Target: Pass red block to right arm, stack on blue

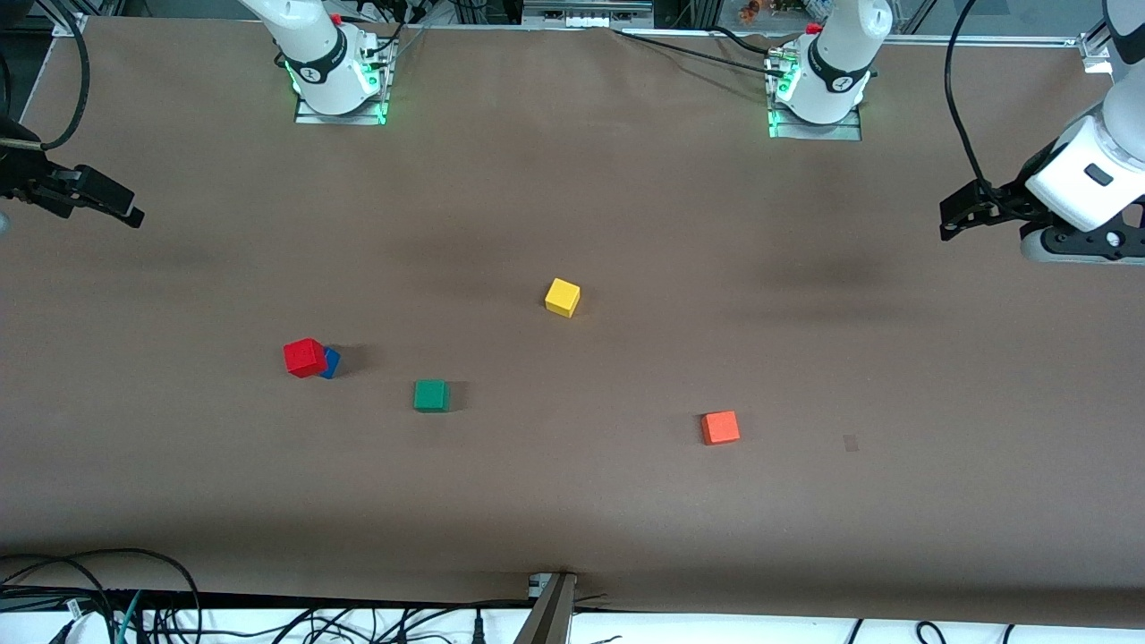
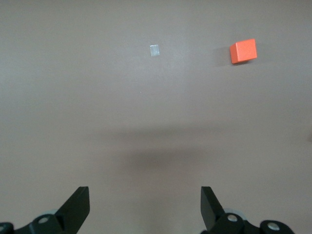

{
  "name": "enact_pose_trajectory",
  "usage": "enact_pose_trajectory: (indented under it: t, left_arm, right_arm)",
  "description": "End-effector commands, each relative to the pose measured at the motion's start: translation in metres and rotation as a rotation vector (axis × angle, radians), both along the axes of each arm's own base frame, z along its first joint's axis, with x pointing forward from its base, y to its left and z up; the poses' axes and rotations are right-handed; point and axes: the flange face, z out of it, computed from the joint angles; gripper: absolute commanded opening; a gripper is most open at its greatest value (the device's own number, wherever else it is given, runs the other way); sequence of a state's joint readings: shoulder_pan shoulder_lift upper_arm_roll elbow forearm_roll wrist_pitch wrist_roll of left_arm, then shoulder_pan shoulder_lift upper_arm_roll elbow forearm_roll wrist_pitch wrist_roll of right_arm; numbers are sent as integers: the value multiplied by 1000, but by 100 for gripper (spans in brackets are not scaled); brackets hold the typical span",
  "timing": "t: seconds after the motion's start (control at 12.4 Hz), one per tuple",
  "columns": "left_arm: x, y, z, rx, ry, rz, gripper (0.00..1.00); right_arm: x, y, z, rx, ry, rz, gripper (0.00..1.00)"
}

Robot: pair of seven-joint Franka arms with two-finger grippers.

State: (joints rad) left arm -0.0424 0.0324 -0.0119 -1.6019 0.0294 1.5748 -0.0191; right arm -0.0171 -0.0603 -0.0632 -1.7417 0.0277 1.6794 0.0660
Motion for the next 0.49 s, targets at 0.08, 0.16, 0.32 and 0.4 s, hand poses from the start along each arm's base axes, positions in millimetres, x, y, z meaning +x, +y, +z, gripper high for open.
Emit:
enact_pose_trajectory:
  t: [0.08,0.16,0.32,0.4]
  left_arm:
    - [3,14,3,1,-2,-11,100]
    - [4,16,2,1,0,-8,100]
    - [4,19,1,-1,1,3,100]
    - [4,19,1,0,3,6,100]
  right_arm:
    - [-2,4,-1,12,-8,12,100]
    - [-1,5,0,11,-12,14,100]
    - [-1,10,1,3,-13,24,100]
    - [-1,8,1,2,-15,21,100]
